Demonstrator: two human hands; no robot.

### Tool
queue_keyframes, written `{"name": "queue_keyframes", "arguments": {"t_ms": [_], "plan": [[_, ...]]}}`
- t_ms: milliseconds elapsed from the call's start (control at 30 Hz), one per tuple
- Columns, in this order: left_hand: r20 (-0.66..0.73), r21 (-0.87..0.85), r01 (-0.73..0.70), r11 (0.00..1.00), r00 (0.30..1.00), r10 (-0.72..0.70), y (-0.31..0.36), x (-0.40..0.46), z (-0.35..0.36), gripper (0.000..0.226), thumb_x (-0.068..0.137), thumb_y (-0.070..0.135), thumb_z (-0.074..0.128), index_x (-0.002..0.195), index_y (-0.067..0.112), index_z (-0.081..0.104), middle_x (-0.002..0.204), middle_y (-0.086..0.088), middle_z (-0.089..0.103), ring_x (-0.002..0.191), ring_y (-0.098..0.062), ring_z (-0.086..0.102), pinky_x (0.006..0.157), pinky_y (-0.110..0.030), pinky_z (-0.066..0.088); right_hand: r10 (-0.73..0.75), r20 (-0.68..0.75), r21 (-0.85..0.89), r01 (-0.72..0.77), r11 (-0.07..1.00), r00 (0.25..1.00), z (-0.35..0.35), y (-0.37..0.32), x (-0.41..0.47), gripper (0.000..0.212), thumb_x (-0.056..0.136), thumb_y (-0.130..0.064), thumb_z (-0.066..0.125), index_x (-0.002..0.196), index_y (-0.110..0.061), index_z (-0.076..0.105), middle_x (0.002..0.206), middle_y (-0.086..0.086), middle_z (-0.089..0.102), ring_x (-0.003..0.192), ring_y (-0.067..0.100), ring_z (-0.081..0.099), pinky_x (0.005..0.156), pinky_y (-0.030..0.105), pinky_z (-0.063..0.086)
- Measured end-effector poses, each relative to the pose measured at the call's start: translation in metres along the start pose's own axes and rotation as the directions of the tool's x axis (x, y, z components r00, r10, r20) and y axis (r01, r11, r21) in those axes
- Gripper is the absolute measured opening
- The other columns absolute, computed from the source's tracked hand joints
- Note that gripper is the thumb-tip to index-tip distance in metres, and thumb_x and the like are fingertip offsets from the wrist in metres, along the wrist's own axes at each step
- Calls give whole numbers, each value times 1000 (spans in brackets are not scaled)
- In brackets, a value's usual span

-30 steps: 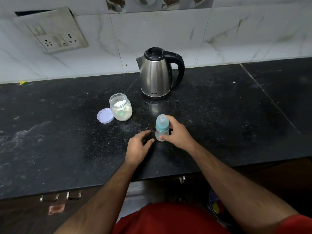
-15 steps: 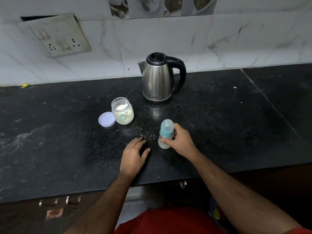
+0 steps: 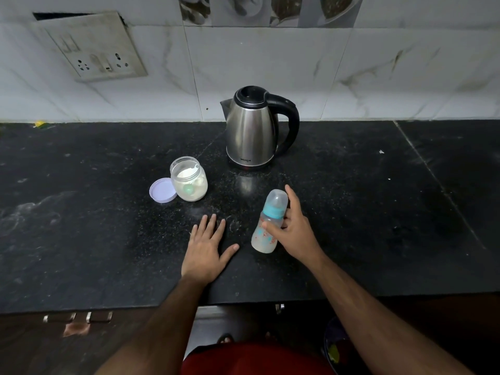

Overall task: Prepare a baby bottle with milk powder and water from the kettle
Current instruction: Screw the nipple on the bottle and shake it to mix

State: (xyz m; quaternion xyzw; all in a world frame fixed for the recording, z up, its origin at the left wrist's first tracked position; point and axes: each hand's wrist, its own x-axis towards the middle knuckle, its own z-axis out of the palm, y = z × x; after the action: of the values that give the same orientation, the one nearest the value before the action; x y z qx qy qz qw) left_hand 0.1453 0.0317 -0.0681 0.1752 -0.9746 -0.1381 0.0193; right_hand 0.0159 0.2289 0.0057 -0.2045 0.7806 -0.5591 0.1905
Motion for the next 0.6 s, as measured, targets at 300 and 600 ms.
{"name": "queue_keyframes", "arguments": {"t_ms": [300,600], "plan": [[-10,15,21,1000,1000,-21,-2,3,5,90,87,80,11,156,24,24,166,-1,15,154,-18,-2,125,-40,-1,8,-15,208,-4,978,1000,-11,-5,2,87,89,-14,72,140,-62,21,116,-4,68,103,13,71,88,45,58],[0,9,25,1000,1000,-25,-3,3,1,86,88,74,14,156,23,27,166,-1,14,154,-18,-1,124,-37,-3,132,-30,441,-106,891,991,-20,-22,-9,73,90,-16,70,142,-44,26,110,5,70,94,22,74,62,36,59]]}}
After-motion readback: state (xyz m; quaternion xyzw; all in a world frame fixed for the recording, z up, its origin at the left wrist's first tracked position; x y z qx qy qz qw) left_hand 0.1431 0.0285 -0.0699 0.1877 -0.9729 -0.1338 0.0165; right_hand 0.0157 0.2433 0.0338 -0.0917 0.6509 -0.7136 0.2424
